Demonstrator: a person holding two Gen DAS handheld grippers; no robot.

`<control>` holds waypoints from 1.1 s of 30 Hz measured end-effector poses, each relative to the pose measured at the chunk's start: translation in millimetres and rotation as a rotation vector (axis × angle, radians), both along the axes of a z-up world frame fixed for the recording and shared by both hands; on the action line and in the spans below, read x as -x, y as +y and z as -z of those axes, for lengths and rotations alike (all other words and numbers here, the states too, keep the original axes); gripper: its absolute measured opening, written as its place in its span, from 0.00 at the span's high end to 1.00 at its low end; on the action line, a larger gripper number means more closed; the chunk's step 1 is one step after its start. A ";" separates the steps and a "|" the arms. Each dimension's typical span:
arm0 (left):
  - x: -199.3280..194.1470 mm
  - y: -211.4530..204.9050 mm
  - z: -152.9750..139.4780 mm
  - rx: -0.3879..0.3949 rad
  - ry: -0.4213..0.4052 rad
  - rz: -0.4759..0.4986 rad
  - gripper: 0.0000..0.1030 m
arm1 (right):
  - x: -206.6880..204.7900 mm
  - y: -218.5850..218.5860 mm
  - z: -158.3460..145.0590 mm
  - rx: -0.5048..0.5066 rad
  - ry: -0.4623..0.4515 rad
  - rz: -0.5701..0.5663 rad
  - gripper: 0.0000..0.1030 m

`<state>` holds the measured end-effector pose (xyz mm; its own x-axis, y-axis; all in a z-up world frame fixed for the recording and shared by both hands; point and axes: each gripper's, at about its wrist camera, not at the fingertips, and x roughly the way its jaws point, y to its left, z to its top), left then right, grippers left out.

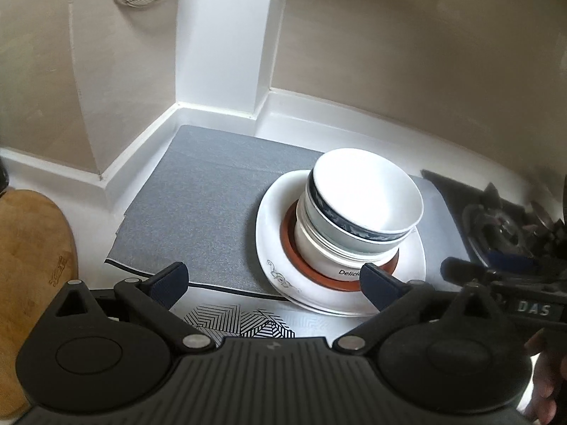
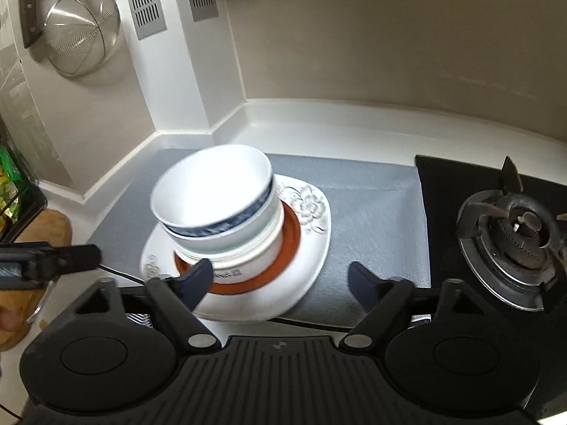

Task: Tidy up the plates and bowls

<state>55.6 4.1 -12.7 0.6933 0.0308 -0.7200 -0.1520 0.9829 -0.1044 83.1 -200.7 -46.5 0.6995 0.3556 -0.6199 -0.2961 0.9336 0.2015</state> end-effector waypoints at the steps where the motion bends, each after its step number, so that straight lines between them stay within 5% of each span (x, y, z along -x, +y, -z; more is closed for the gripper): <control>1: -1.7 -0.1 -0.1 0.000 0.008 0.007 0.00 | 1.7 1.5 -3.0 0.007 -0.001 0.006 0.11; 15: -7.1 -4.5 2.2 -0.035 0.040 0.070 0.00 | 25.9 14.8 -23.5 0.059 0.035 0.128 0.04; 33: -0.3 7.9 -3.8 -0.030 0.025 0.068 0.00 | 26.5 36.0 -23.8 0.067 0.048 0.108 0.04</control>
<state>55.9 12.0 -8.9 0.6764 0.0055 -0.7365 -0.0866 0.9936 -0.0722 56.6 -164.7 -22.7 0.7002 0.2361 -0.6738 -0.1841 0.9715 0.1490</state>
